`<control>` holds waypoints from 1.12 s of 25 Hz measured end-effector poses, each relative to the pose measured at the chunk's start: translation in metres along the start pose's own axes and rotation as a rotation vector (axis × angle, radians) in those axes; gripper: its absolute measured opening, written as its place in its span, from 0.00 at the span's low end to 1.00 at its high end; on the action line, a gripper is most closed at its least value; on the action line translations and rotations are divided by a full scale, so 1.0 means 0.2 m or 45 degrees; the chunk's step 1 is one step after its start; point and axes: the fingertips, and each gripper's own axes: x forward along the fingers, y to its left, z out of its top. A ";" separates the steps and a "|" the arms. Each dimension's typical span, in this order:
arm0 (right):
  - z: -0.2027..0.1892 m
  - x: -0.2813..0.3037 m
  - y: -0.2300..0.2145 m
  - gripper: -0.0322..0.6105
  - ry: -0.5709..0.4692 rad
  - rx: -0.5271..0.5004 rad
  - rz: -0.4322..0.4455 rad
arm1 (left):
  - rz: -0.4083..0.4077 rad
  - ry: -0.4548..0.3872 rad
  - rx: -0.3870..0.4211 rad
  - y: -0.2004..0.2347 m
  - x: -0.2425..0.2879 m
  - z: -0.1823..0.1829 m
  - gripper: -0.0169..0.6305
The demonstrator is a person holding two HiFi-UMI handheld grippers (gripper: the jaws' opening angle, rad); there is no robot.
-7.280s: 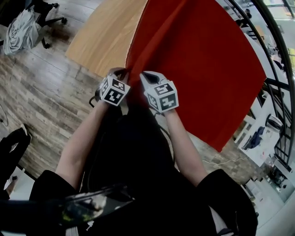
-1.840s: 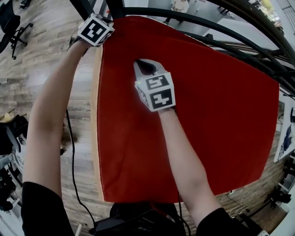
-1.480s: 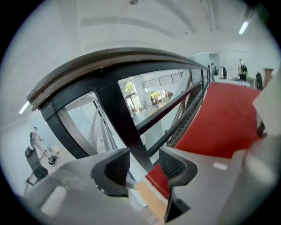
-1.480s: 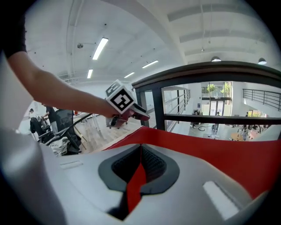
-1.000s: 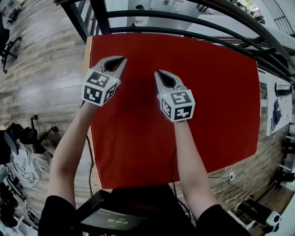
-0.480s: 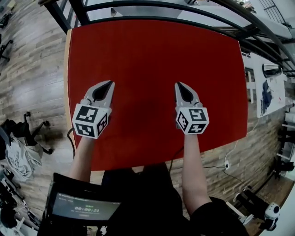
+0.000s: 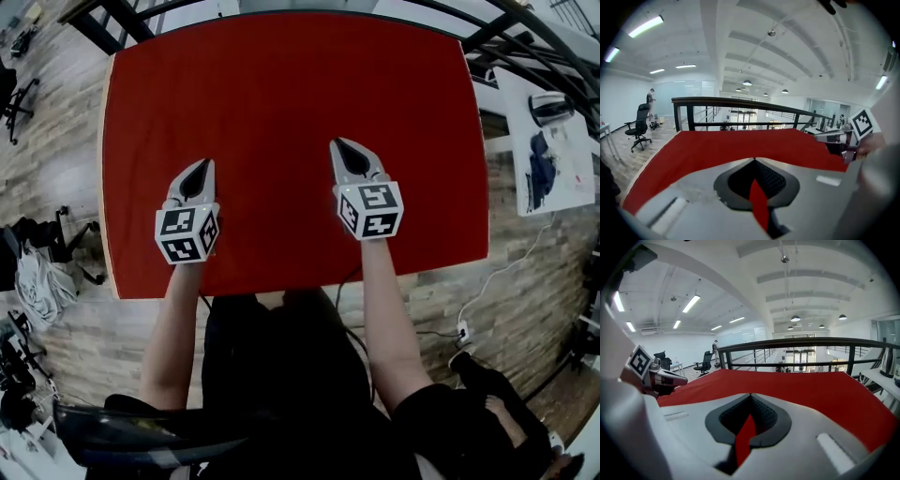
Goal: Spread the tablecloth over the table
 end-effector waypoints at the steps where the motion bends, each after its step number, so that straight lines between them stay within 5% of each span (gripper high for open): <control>1: -0.02 -0.03 -0.08 0.06 0.013 -0.002 -0.010 | 0.024 0.004 -0.005 -0.04 0.03 0.00 0.04; 5: -0.12 -0.02 -0.36 0.06 0.069 0.007 -0.057 | 0.104 0.059 -0.049 -0.04 0.17 -0.07 0.04; 12: -0.29 0.05 -0.71 0.06 0.207 0.089 -0.159 | 0.188 0.206 -0.060 0.33 0.43 -0.20 0.04; 22: -0.55 0.21 -0.99 0.06 0.409 0.096 -0.317 | 0.268 0.344 -0.036 0.64 0.64 -0.30 0.04; 28: -0.57 0.24 -1.04 0.06 0.475 0.135 -0.354 | 0.228 0.365 -0.085 0.67 0.68 -0.31 0.04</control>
